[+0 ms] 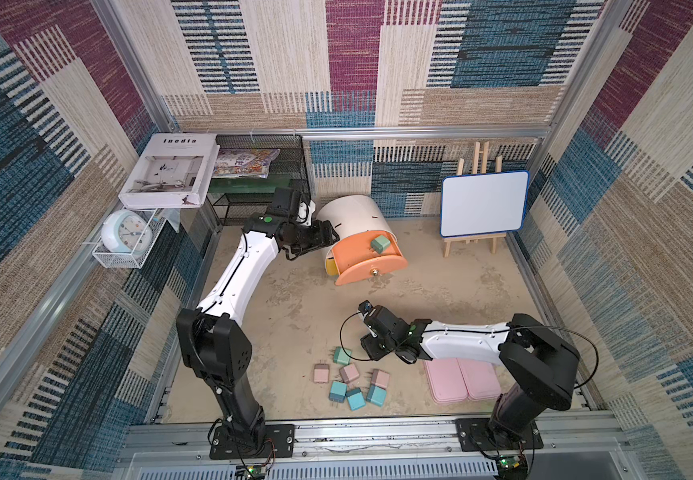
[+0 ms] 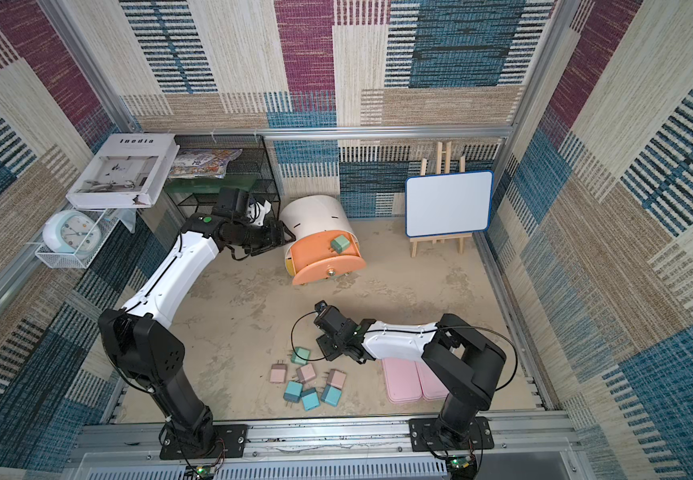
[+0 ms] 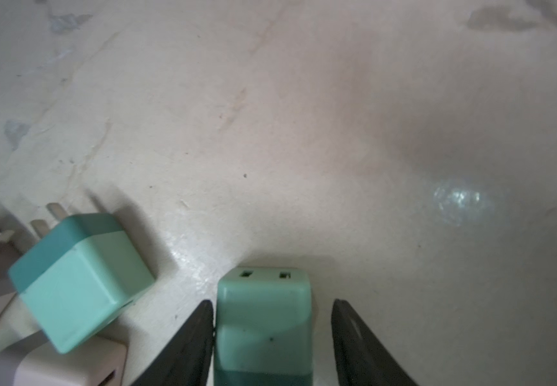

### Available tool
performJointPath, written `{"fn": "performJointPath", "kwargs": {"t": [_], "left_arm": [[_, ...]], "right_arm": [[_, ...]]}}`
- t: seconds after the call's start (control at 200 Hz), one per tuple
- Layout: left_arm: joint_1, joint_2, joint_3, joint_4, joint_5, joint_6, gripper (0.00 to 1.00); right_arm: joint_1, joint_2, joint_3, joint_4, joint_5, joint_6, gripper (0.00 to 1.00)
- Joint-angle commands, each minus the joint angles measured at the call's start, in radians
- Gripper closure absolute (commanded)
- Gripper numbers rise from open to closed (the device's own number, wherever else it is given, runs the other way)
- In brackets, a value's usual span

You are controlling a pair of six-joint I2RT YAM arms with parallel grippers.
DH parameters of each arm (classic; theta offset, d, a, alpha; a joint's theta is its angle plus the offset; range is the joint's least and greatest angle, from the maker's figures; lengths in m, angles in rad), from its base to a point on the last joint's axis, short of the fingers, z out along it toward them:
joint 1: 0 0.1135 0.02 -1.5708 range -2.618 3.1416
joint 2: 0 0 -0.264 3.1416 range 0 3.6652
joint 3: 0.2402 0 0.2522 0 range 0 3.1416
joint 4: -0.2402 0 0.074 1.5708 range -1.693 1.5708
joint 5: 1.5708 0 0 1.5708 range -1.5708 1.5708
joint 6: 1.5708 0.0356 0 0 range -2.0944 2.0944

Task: Place the plugs into the drawer by color
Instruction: Pick up the plug from the center of the board.

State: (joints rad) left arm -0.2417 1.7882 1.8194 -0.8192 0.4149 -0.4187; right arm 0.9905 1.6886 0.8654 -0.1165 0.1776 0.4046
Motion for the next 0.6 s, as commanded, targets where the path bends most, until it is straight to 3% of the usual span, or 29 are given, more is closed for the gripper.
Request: {"fn": "performJointPath", "kwargs": {"t": [0.0, 0.591], "left_arm": [[-0.001, -0.009, 0.0, 0.017, 0.005, 0.004, 0.2], [-0.001, -0.018, -0.017, 0.027, 0.006, -0.001, 0.19]], "right_arm": [[0.0, 0.019, 0.004, -0.013, 0.021, 0.144, 0.41], [0.009, -0.092, 0.024, -0.165, 0.015, 0.117, 0.32]]}}
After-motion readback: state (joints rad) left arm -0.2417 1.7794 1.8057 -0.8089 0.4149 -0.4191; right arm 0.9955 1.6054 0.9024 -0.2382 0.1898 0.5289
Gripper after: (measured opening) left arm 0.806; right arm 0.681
